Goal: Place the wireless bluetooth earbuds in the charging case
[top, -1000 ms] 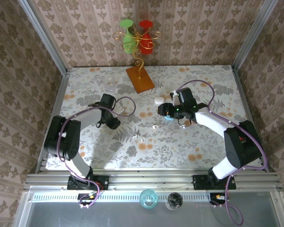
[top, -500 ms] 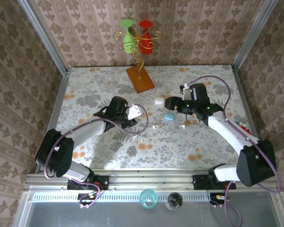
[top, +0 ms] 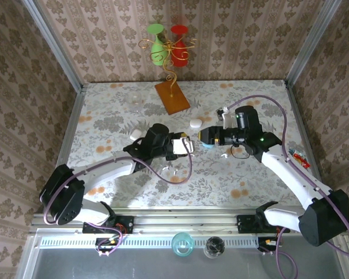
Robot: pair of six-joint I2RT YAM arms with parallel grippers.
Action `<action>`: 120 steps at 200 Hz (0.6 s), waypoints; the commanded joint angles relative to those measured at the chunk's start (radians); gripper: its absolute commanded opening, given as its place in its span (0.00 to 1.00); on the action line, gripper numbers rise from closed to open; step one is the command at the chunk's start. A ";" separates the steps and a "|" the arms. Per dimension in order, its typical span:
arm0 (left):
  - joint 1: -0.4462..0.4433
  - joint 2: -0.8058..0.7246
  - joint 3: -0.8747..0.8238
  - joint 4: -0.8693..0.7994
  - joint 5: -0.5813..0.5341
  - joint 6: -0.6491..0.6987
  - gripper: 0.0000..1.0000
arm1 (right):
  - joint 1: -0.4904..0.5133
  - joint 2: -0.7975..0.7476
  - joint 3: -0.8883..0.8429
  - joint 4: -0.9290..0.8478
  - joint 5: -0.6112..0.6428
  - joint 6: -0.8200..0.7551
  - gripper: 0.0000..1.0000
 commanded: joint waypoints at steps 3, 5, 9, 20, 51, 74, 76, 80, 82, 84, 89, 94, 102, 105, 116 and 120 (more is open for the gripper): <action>-0.034 -0.038 -0.005 0.047 -0.014 0.066 0.46 | 0.020 0.005 -0.012 -0.040 -0.074 -0.046 0.67; -0.037 -0.040 -0.005 0.048 -0.015 0.068 0.46 | 0.020 0.006 -0.014 -0.038 -0.077 -0.045 0.67; -0.040 -0.043 -0.005 0.049 -0.013 0.069 0.46 | 0.022 0.007 -0.016 -0.036 -0.081 -0.043 0.67; -0.050 -0.047 -0.004 0.049 -0.012 0.075 0.46 | 0.028 0.013 -0.019 -0.026 -0.086 -0.037 0.65; -0.070 -0.044 0.003 0.058 -0.032 0.087 0.46 | 0.039 0.043 -0.020 -0.004 -0.101 -0.027 0.60; -0.076 -0.045 0.010 0.063 -0.024 0.083 0.46 | 0.039 0.062 -0.021 -0.003 -0.103 -0.033 0.56; -0.077 -0.047 0.009 0.064 -0.024 0.083 0.46 | 0.039 0.064 -0.020 -0.003 -0.103 -0.034 0.56; -0.078 -0.047 0.011 0.065 -0.021 0.082 0.46 | 0.039 0.066 -0.020 -0.003 -0.105 -0.036 0.55; -0.078 -0.047 0.011 0.065 -0.020 0.080 0.46 | 0.039 0.067 -0.021 -0.003 -0.105 -0.036 0.55; -0.077 -0.047 0.012 0.065 -0.019 0.079 0.46 | 0.039 0.068 -0.020 -0.004 -0.105 -0.037 0.55; -0.077 -0.048 0.012 0.068 -0.016 0.077 0.46 | 0.039 0.074 -0.022 -0.002 -0.107 -0.037 0.54; -0.077 -0.047 0.013 0.070 -0.014 0.074 0.46 | 0.039 0.079 -0.022 -0.001 -0.109 -0.038 0.53; -0.080 -0.047 0.012 0.074 -0.010 0.070 0.46 | 0.039 0.086 -0.022 0.000 -0.109 -0.039 0.51; -0.079 -0.047 0.011 0.078 -0.009 0.068 0.46 | 0.039 0.090 -0.022 0.000 -0.112 -0.040 0.50; -0.080 -0.047 0.009 0.090 -0.007 0.060 0.45 | 0.039 0.103 -0.022 -0.001 -0.121 -0.042 0.49; -0.080 -0.046 0.007 0.092 -0.007 0.059 0.45 | 0.039 0.107 -0.020 0.000 -0.125 -0.043 0.49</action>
